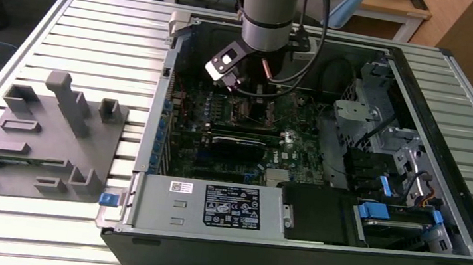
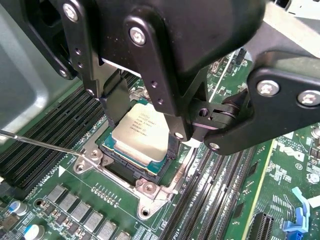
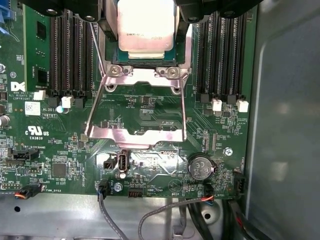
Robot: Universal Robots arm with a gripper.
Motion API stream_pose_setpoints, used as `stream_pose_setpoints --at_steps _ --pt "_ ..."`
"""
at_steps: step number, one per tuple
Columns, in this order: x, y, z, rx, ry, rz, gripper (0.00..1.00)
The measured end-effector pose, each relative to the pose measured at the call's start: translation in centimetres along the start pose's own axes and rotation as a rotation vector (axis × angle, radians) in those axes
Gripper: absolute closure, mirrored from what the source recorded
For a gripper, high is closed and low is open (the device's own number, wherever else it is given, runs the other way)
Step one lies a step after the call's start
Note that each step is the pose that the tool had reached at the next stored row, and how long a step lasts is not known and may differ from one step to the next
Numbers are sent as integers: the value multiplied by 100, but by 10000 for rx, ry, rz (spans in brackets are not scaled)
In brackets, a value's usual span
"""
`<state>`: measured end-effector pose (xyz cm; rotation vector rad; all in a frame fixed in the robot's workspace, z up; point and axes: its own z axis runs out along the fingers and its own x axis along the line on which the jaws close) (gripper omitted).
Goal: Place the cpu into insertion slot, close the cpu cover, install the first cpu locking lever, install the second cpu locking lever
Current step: 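Place the cpu into insertion slot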
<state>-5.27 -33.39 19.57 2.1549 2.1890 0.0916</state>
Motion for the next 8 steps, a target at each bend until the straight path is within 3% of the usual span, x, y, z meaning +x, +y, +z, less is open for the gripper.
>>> stream_pose_setpoints --at_steps 8 --pt "8 -12 -1 0 -44 -6 46"
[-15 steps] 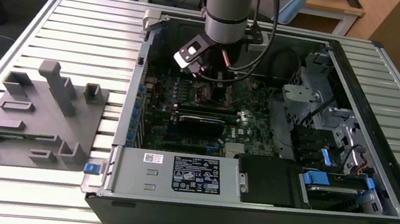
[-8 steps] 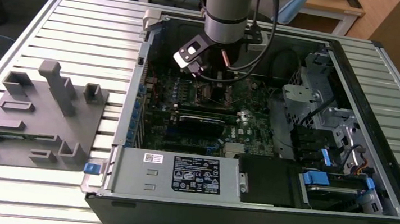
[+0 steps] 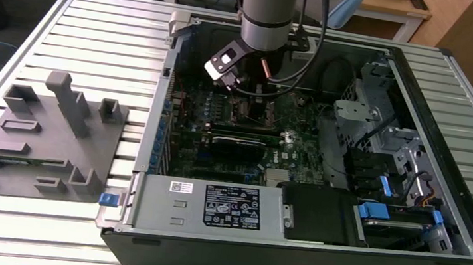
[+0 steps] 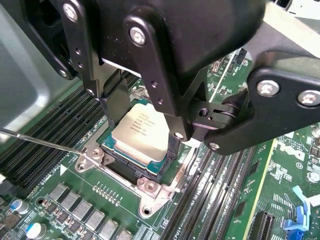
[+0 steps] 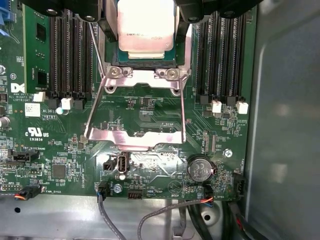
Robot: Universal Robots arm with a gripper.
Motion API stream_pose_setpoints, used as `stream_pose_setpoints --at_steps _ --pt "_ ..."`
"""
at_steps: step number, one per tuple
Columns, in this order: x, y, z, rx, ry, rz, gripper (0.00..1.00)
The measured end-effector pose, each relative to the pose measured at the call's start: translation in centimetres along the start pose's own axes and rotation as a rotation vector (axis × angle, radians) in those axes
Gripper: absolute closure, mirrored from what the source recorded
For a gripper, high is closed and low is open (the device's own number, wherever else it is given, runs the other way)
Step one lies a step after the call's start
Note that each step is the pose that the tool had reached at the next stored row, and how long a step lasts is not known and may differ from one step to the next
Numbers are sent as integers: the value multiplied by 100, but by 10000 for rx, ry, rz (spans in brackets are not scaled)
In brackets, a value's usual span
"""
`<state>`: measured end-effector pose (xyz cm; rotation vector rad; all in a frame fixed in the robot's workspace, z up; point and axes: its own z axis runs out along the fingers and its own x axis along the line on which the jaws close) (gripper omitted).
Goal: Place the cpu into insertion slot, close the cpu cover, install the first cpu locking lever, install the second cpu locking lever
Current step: 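Place the cpu into insertion slot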
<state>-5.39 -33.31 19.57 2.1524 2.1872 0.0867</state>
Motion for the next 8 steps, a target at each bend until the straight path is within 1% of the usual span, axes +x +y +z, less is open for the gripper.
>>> stream_pose_setpoints --at_steps 5,8 --pt "0 -2 1 4 -53 202 46" --pt "0 -2 2 6 -66 332 46"
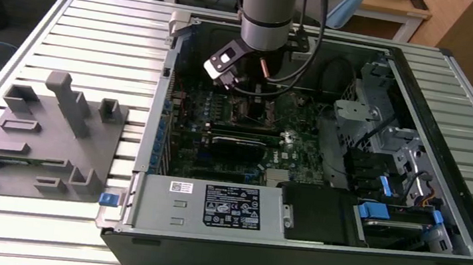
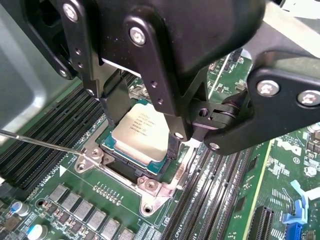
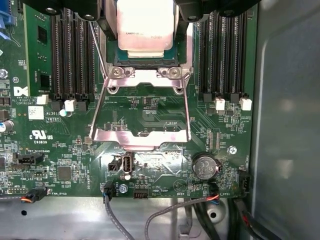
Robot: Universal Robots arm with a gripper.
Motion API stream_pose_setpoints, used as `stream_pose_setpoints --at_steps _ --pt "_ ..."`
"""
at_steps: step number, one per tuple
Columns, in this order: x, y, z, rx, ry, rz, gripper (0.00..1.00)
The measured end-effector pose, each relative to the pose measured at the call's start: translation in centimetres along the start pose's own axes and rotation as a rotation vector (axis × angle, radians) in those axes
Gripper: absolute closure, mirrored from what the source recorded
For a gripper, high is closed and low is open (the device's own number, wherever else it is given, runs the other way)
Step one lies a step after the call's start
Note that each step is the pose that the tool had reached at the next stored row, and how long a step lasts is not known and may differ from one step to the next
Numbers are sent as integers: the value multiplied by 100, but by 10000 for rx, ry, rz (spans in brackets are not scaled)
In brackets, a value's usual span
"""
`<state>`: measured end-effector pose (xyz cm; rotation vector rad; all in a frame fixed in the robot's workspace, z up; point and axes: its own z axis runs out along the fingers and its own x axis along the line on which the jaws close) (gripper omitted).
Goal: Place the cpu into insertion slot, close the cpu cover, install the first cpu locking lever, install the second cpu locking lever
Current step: 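Place the cpu into insertion slot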
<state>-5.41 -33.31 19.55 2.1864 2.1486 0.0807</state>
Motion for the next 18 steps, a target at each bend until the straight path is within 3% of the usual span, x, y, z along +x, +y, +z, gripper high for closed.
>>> stream_pose_setpoints --at_steps 18 --pt "0 -2 23 1 -4 31 46"
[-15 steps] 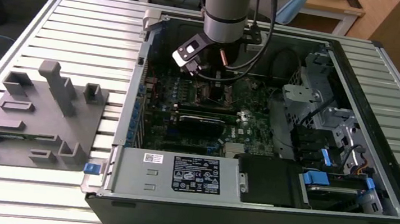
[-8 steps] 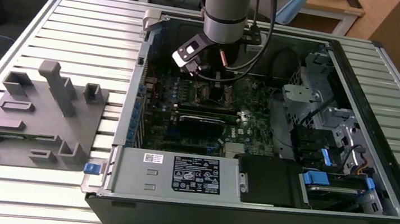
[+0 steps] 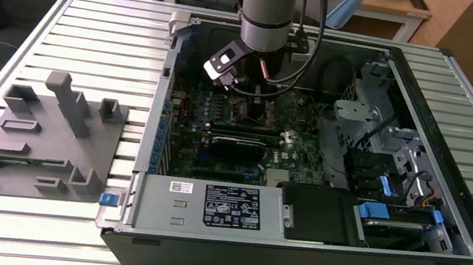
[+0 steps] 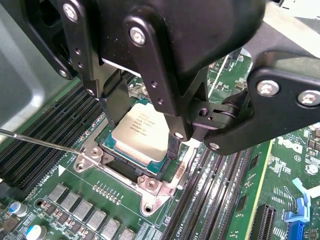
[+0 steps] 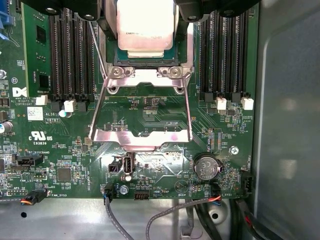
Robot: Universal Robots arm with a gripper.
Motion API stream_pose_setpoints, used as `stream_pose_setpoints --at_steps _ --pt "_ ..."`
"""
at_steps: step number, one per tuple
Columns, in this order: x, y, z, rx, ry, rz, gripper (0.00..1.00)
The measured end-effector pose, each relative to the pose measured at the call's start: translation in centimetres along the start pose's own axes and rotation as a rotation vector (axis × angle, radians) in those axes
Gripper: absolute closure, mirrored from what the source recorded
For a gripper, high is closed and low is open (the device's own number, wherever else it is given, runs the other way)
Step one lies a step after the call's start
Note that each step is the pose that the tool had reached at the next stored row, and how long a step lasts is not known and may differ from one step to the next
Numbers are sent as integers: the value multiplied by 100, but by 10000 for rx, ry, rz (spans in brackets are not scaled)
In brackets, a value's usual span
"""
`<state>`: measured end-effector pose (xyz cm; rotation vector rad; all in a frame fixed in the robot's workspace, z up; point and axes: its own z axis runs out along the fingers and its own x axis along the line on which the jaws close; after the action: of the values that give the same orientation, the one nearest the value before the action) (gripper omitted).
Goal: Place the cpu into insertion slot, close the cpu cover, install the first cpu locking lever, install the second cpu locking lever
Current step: 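Place the cpu into insertion slot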
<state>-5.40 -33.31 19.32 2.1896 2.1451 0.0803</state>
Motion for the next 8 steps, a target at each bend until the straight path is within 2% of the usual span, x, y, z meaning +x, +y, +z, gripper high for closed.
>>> stream_pose_setpoints --at_steps 8 --pt "0 1 2 0 1 -1 46"
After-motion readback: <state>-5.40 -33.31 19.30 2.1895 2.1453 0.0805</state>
